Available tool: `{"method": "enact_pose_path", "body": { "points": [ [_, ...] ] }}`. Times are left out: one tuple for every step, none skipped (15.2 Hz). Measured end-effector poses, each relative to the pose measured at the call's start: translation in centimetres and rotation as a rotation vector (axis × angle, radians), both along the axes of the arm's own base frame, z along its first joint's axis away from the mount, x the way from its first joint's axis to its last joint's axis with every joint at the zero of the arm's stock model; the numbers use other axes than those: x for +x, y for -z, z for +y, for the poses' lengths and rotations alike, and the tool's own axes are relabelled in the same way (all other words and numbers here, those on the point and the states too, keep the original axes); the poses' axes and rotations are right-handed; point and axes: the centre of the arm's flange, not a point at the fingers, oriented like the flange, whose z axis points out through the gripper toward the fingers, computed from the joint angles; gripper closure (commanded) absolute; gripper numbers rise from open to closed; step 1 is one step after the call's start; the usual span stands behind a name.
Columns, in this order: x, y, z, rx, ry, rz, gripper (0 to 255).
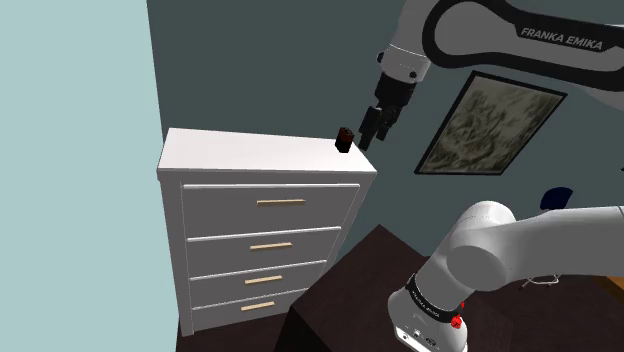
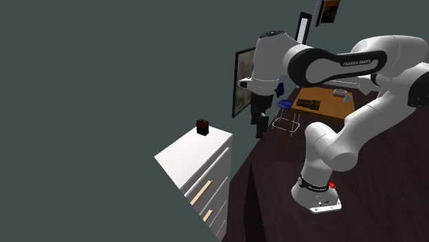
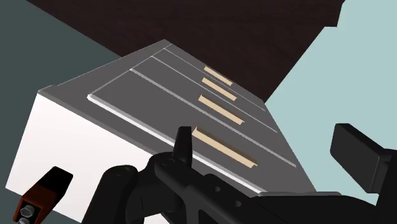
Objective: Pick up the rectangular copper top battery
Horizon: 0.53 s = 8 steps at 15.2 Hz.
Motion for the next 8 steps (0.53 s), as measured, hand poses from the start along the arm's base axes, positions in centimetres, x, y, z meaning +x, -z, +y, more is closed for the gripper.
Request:
{"method": "enact_pose_path", "body": {
  "points": [
    [0.0, 0.0, 0.0, 0.000, 0.000, 0.000, 0],
    [0.4, 0.2, -0.5, 0.000, 0.001, 0.000, 0],
    [0.9, 0.5, -1.2, 0.001, 0.003, 0.001, 0],
    [1.7, 0.9, -2.1, 0.001, 0.005, 0.002, 0],
    [2.5, 1.3, -3.1, 0.002, 0.007, 0.003, 0],
    [3.3, 1.7, -4.2, 0.002, 0.009, 0.004, 0],
    [4.0, 2.0, -5.2, 0.003, 0.011, 0.005, 0],
    [4.9, 2.4, -6.3, 0.003, 0.013, 0.006, 0]
  ]
}}
